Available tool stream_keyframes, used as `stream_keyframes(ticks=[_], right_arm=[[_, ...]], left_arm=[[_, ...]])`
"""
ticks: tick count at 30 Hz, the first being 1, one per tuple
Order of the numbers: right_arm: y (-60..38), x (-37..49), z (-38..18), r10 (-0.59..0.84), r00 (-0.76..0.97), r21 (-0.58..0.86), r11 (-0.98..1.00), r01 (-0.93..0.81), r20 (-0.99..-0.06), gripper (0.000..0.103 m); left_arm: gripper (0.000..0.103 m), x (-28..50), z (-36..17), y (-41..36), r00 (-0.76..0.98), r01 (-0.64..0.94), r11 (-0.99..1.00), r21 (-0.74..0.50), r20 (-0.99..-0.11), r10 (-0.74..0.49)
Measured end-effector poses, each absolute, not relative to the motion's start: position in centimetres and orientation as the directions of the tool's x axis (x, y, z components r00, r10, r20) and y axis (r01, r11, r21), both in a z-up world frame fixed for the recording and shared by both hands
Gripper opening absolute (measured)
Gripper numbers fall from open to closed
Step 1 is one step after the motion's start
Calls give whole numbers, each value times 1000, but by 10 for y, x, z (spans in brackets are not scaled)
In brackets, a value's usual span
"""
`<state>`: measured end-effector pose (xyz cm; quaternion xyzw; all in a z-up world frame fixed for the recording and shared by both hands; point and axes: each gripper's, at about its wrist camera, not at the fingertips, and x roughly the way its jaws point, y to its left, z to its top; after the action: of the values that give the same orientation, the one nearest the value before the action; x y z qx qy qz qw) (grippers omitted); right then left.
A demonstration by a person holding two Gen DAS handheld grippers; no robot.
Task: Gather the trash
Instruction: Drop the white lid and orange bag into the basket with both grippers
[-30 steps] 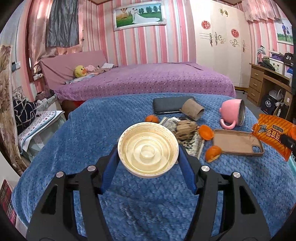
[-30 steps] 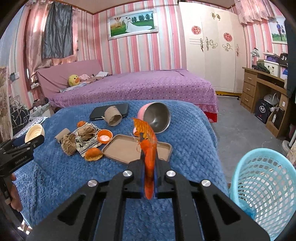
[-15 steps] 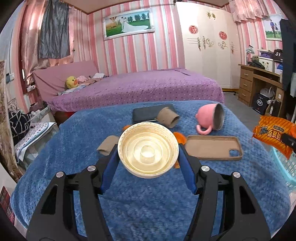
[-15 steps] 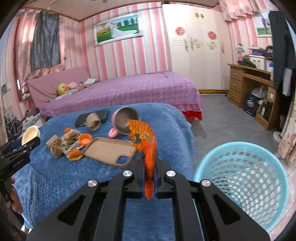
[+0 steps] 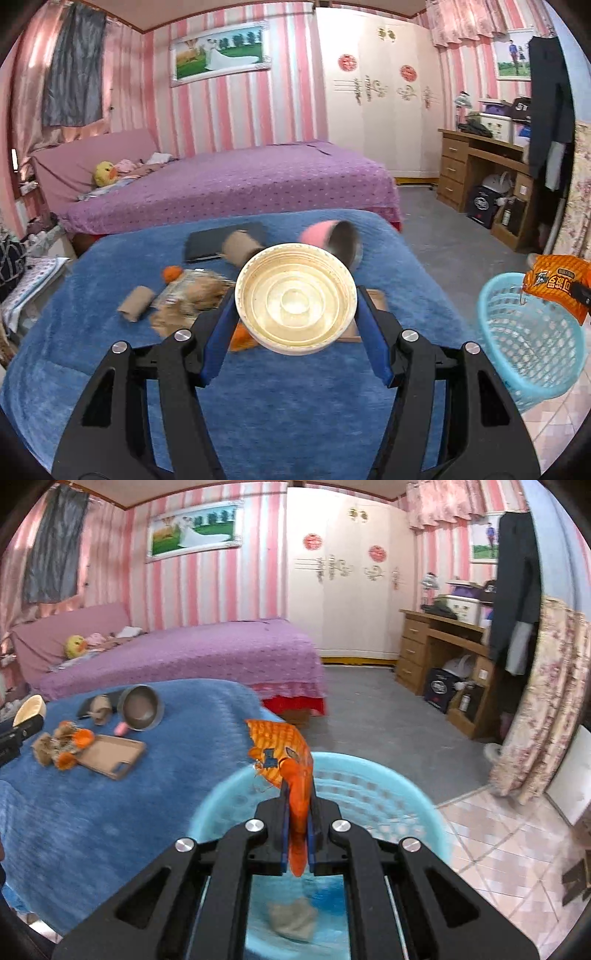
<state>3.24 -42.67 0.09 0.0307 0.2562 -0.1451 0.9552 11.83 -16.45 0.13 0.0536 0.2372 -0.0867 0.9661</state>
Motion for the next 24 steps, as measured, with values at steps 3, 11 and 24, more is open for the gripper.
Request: stream_keyframes(ticks=[3, 11, 24], right_arm=[[-452, 18, -2, -302, 812, -27, 942, 334, -500, 7], [-496, -2, -14, -333, 786, -12, 924, 383, -521, 7], [-517, -4, -20, -353, 780, 0, 911, 413, -517, 7]], left_arm=[[61, 116, -3, -187, 860, 229, 972, 57, -479, -174], [61, 116, -23, -252, 819, 324, 944, 61, -518, -248], [61, 111, -41, -353, 745, 506, 858, 87, -545, -384]])
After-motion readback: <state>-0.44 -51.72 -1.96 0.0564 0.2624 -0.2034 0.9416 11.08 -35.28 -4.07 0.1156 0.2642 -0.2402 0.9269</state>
